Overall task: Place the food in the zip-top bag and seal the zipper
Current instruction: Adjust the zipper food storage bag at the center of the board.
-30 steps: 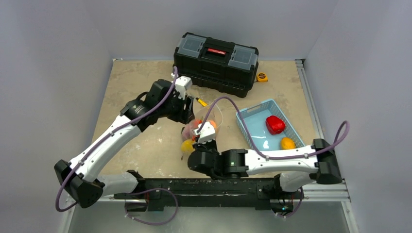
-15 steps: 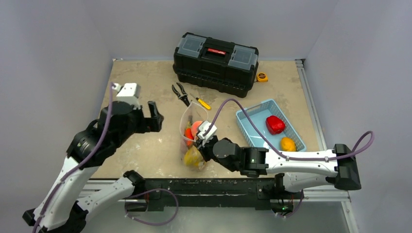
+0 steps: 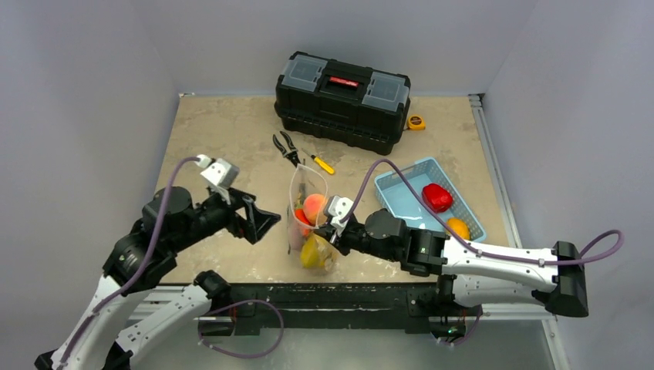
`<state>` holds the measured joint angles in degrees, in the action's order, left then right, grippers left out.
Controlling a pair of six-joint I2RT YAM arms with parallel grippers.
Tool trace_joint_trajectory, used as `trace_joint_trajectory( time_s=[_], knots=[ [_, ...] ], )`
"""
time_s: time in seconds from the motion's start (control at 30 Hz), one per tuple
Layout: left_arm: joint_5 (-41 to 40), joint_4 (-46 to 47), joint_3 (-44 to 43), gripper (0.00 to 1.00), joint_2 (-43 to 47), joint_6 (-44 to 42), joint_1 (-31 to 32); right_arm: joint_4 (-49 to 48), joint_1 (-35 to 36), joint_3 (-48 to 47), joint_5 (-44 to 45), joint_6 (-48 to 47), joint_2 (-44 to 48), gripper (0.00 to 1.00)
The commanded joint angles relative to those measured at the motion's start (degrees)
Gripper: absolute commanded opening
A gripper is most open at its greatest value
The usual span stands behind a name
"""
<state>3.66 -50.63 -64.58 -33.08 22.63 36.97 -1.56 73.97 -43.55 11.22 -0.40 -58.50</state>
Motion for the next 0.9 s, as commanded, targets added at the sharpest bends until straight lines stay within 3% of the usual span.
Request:
trace_joint_trajectory(
  time_s=[0.0,0.1,0.2,0.4,0.53,0.7,0.8,0.87],
  knots=[
    [20.4,25.09,7.06,0.89,-1.11,-17.14,2.26,0.57,-0.98,-1.94,-8.17,-3.12,0.49,0.0],
    [29.36,29.52,8.94,0.9,-3.15,-28.15,3.64,2.79,-1.11,-2.67,-7.83,-2.58,1.12,0.0],
    [34.1,27.29,9.44,0.95,-6.05,-39.73,5.98,4.42,-1.32,-2.69,-7.73,-1.88,2.8,0.0],
    [28.21,22.79,9.05,0.96,-15.04,-53.44,13.9,8.58,-1.47,-5.05,-8.42,-0.24,2.32,0.0],
    [25.6,22.58,10.46,0.94,-17.93,-56.87,14.85,10.62,-1.46,-6.09,-9.31,0.05,1.59,0.0],
    [21.6,26.99,15.16,0.82,-14.95,-56.72,14.94,12.81,-1.44,-7.52,-10.17,0.01,1.5,0.0],
    [17.77,30.2,18.56,0.69,-15.53,-57.11,14.97,12.61,-1.47,-7.16,-10.87,1.92,1.89,0.0],
    [14.97,29.99,17.79,0.54,-16.81,-56.62,14.97,12.45,-1.47,-6.72,-9.95,2.02,2.25,0.0]
  ],
)
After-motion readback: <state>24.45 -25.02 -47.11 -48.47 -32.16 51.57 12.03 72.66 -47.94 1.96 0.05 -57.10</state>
